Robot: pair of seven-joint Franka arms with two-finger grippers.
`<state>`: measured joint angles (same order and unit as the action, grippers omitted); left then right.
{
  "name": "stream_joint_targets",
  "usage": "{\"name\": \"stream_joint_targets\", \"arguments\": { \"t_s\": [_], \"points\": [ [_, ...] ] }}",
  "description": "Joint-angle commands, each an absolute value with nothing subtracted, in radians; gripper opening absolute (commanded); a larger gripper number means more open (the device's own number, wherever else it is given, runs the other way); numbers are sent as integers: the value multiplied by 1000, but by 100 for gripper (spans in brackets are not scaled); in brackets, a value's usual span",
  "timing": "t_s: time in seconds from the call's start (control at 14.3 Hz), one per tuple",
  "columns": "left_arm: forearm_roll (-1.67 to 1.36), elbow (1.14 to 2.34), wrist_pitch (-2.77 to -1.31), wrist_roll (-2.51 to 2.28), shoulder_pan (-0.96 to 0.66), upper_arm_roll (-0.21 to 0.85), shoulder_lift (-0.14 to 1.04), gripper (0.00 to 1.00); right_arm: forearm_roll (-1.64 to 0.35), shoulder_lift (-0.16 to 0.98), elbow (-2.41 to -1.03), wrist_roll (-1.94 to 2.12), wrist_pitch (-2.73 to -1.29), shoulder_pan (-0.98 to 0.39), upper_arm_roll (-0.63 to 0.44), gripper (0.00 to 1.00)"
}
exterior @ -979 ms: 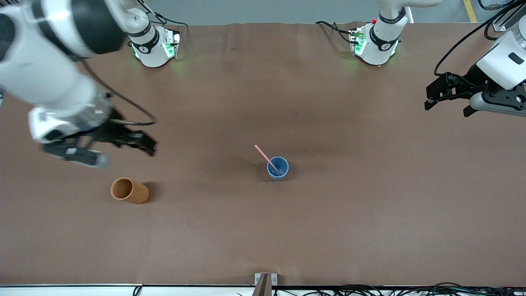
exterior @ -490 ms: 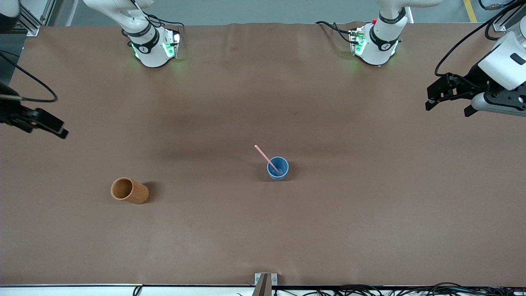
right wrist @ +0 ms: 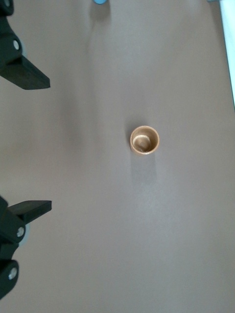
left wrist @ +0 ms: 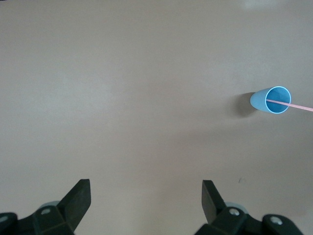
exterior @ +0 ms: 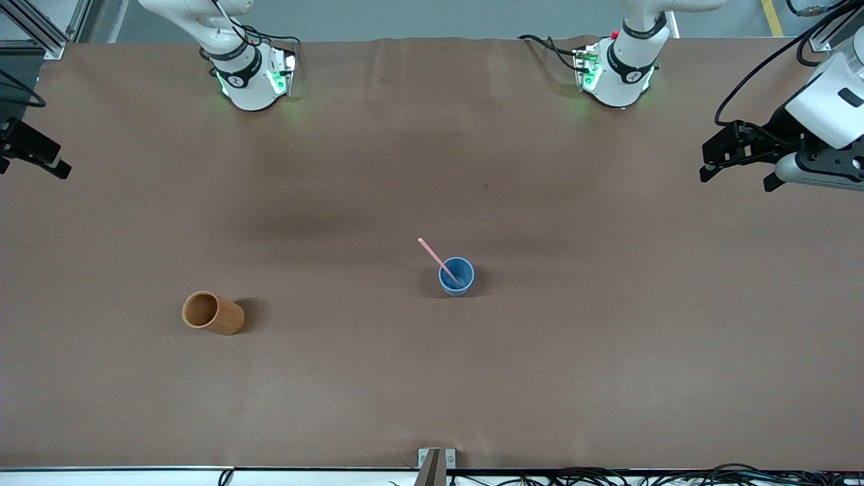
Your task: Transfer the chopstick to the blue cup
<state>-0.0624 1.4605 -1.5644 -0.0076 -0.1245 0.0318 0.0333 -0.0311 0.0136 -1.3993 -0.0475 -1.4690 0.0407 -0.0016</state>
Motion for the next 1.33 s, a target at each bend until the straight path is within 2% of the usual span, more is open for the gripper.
{"name": "stream_joint_targets", "arguments": {
  "t_s": [0.0,0.56,1.26],
  "points": [
    [-44,1460,-1562,-22,-118,41,31,100,-14,2,-1425,4,-1474,43,11,100],
    [-46,1460,-1562,-26,-117,41,32,100,-12,2,-1404,-20,-1471,9,25,100],
    [-46,1460,-1562,-26,-117,43,32,100,-12,2,-1460,-57,-1463,18,17,100]
  ]
}}
